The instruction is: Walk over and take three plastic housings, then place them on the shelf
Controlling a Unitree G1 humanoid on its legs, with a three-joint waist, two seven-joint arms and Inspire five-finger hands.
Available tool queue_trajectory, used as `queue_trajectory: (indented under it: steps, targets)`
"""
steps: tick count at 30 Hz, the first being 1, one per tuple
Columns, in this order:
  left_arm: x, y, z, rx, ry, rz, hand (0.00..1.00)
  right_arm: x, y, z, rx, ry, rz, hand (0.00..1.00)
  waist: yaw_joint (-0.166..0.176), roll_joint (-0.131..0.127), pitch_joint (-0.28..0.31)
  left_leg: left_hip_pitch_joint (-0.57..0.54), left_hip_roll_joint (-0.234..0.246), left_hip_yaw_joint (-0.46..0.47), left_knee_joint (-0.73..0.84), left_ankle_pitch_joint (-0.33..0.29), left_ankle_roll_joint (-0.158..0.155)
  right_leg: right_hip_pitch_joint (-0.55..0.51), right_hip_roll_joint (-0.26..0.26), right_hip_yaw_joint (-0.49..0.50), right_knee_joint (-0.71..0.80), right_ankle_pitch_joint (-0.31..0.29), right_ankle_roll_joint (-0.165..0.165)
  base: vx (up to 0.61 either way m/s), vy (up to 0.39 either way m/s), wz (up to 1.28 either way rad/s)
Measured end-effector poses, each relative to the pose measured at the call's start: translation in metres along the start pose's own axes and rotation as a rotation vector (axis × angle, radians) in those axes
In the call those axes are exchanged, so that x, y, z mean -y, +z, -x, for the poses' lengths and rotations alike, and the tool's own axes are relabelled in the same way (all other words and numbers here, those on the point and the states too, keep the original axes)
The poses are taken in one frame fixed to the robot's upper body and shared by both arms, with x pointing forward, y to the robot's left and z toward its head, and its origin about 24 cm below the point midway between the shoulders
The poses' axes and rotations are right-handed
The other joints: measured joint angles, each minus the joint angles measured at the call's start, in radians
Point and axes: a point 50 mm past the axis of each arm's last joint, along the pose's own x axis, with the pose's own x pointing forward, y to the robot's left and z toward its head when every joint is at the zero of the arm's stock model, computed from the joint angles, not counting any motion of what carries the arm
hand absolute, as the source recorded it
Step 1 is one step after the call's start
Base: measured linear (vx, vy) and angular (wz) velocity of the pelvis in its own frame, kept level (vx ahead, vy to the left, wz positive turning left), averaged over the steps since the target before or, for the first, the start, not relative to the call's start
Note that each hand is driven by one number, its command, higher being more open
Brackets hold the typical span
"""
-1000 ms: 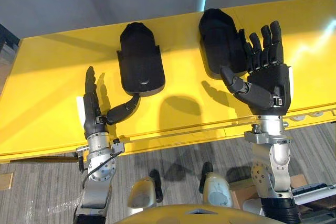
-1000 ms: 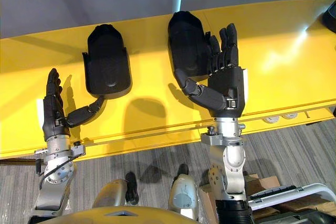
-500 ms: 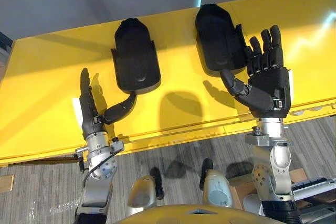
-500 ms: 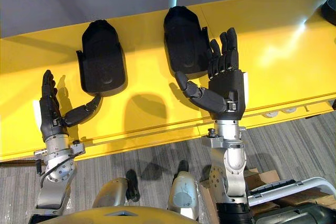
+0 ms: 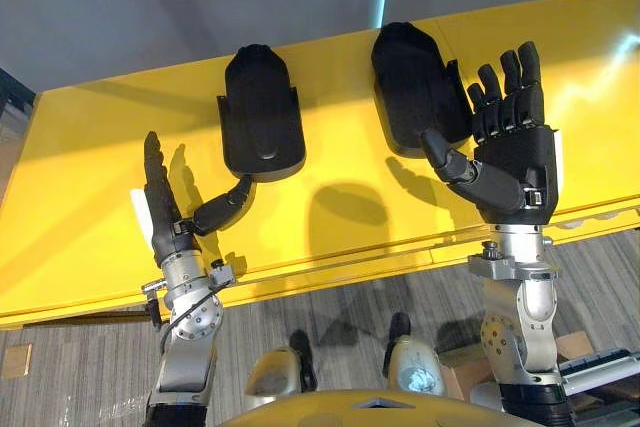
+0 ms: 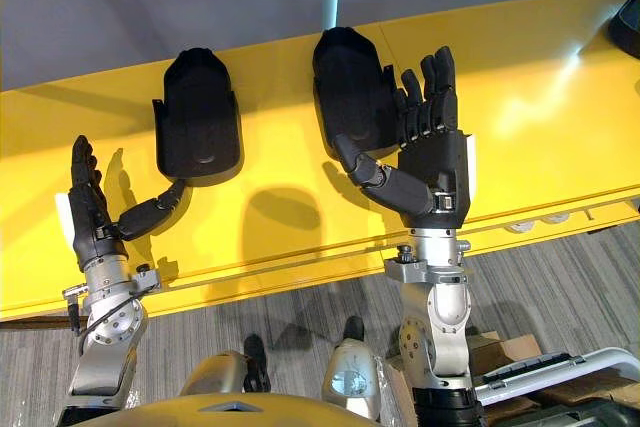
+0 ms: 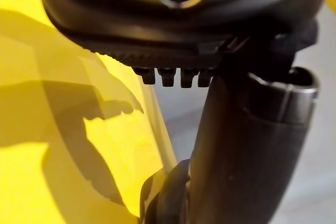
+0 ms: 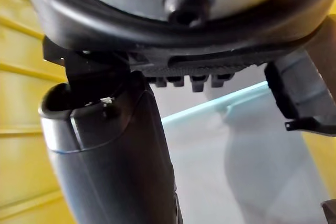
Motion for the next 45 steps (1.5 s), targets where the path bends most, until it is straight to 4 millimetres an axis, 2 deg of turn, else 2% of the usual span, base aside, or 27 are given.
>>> queue_trajectory:
  steps: [6,10,14,16,18,21,24,28,33,37,40,41,43,44,45]
  targets:
    - [0.0,0.002,-0.001,0.02,-0.02,0.015,1.0,-0.002,-0.001,0.0,0.014,-0.025,-0.017,1.0,0.001,-0.005,-0.064,0.047,-0.005,-0.004,-0.052,0.013,-0.004,0.06,0.007,-0.019,-0.065,0.017,0.004,0.03,0.004,0.03]
    - [0.0,0.009,-0.002,0.072,-0.077,0.076,1.0,-0.001,0.0,0.001,0.027,-0.046,-0.021,1.0,0.001,-0.011,-0.075,0.072,-0.009,-0.005,-0.076,0.022,-0.004,0.095,0.012,-0.023,-0.105,0.037,0.003,0.0,0.0,0.0]
    - [0.003,0.036,0.0,0.187,-0.31,0.358,1.0,-0.001,-0.004,0.001,0.001,-0.058,-0.073,1.0,-0.002,-0.022,-0.097,0.072,-0.016,-0.015,-0.094,0.036,-0.001,0.109,0.012,-0.036,-0.138,0.056,0.003,-0.03,0.006,0.08]
    - [-0.001,0.06,0.007,0.306,-0.484,0.513,1.0,-0.002,-0.009,0.002,-0.041,-0.033,-0.133,1.0,0.0,-0.024,-0.105,0.072,-0.016,-0.016,-0.095,0.037,-0.001,0.116,0.013,-0.038,-0.151,0.064,0.002,-0.02,0.001,0.01]
    - [-0.005,0.074,0.009,0.392,-0.546,0.607,1.0,-0.002,-0.013,0.003,-0.07,-0.017,-0.147,1.0,-0.001,-0.024,-0.11,0.078,-0.017,-0.019,-0.102,0.042,-0.001,0.126,0.014,-0.042,-0.156,0.066,0.003,-0.04,-0.002,0.03]
    - [-0.017,0.086,0.009,0.491,-0.55,0.72,1.0,0.002,-0.015,0.006,-0.098,-0.036,-0.129,1.0,0.0,-0.024,-0.128,0.092,-0.018,-0.02,-0.131,0.056,-0.003,0.136,0.019,-0.044,-0.17,0.071,0.001,-0.01,-0.003,0.0]
    - [-0.026,0.087,0.006,0.507,-0.504,0.788,1.0,0.01,-0.013,0.008,-0.1,-0.098,-0.078,1.0,-0.001,-0.027,-0.134,0.108,-0.017,-0.01,-0.158,0.07,-0.006,0.138,0.022,-0.041,-0.171,0.072,0.0,-0.02,-0.008,-0.03]
    - [-0.023,0.086,0.006,0.493,-0.486,0.851,1.0,0.024,-0.009,0.015,-0.109,-0.209,0.048,1.0,-0.003,-0.04,-0.14,0.123,-0.015,0.025,-0.189,0.084,-0.008,0.134,0.035,-0.014,-0.206,0.097,-0.006,-0.02,-0.003,-0.21]
    - [-0.007,0.09,0.009,0.479,-0.548,0.925,1.0,0.04,0.002,0.028,-0.119,-0.335,0.207,1.0,-0.046,-0.045,-0.142,0.132,-0.011,0.096,-0.197,0.077,-0.015,0.101,0.047,0.057,-0.22,0.116,-0.008,-0.02,-0.001,-0.47]
    - [0.008,0.091,0.005,0.462,-0.582,0.963,1.0,0.059,0.015,0.047,-0.128,-0.479,0.282,1.0,-0.107,-0.043,-0.142,0.146,0.009,0.201,-0.154,0.031,-0.027,0.06,0.079,0.176,-0.22,0.131,-0.013,-0.01,-0.012,-0.75]
    - [0.011,0.087,0.001,0.424,-0.537,0.971,1.0,0.065,0.017,0.061,-0.154,-0.53,0.288,1.0,-0.135,-0.035,-0.139,0.177,0.021,0.253,-0.134,0.005,-0.036,0.06,0.103,0.238,-0.22,0.132,-0.014,0.0,-0.013,-0.76]
    - [0.012,0.085,-0.001,0.402,-0.5,0.968,1.0,0.066,0.018,0.067,-0.159,-0.549,0.267,1.0,-0.146,-0.03,-0.138,0.179,0.025,0.249,-0.108,-0.012,-0.03,0.056,0.114,0.266,-0.22,0.133,-0.014,-0.01,-0.031,-0.83]
    - [0.009,0.08,-0.002,0.372,-0.447,0.958,1.0,0.065,0.017,0.071,-0.152,-0.555,0.232,1.0,-0.134,-0.025,-0.133,0.158,0.028,0.144,-0.029,-0.041,0.01,0.043,0.128,0.33,-0.218,0.137,-0.019,-0.01,-0.056,-1.02]
    - [0.005,0.076,-0.003,0.351,-0.398,0.953,1.0,0.061,0.016,0.067,-0.138,-0.523,0.213,1.0,-0.12,-0.015,-0.123,0.136,0.028,0.041,0.048,-0.071,0.033,0.039,0.141,0.382,-0.217,0.129,-0.03,-0.03,-0.04,-1.31]
    - [0.0,0.073,-0.002,0.33,-0.347,0.952,1.0,0.055,0.014,0.061,-0.12,-0.47,0.198,1.0,-0.098,0.003,-0.106,0.118,0.028,-0.067,0.127,-0.102,0.036,0.038,0.16,0.434,-0.214,0.121,-0.036,-0.04,-0.01,-1.29]
